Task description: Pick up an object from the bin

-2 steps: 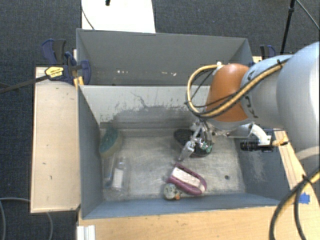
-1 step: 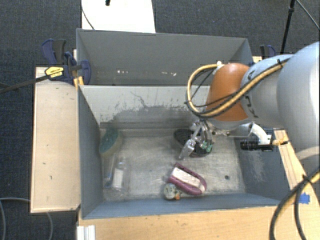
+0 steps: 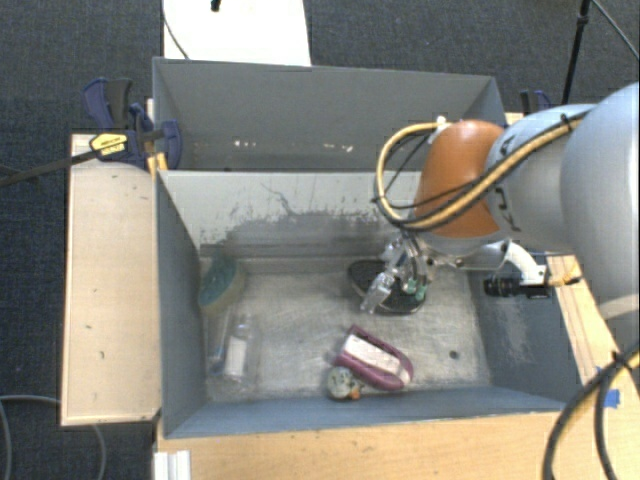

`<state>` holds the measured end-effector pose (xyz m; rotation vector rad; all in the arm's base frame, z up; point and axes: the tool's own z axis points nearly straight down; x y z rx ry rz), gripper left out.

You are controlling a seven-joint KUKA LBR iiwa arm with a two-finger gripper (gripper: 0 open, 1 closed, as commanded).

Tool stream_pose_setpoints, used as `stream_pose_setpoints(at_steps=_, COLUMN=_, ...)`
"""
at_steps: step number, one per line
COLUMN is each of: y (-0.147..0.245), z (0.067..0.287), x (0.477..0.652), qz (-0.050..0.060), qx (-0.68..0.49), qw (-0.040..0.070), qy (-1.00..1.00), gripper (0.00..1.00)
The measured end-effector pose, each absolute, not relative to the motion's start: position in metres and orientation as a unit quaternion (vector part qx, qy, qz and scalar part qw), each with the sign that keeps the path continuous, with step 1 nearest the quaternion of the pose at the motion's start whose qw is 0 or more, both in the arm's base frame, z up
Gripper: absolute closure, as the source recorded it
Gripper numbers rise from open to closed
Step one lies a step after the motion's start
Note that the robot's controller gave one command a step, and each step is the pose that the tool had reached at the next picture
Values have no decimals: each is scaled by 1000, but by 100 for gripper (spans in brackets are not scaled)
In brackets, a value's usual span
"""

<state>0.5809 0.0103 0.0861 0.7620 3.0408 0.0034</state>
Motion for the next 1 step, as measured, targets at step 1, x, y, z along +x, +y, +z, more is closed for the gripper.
stream_pose_setpoints(at_steps=1, y=10, z=176, x=583, qz=1, qx=240, qw=4, qy=971, gripper=100)
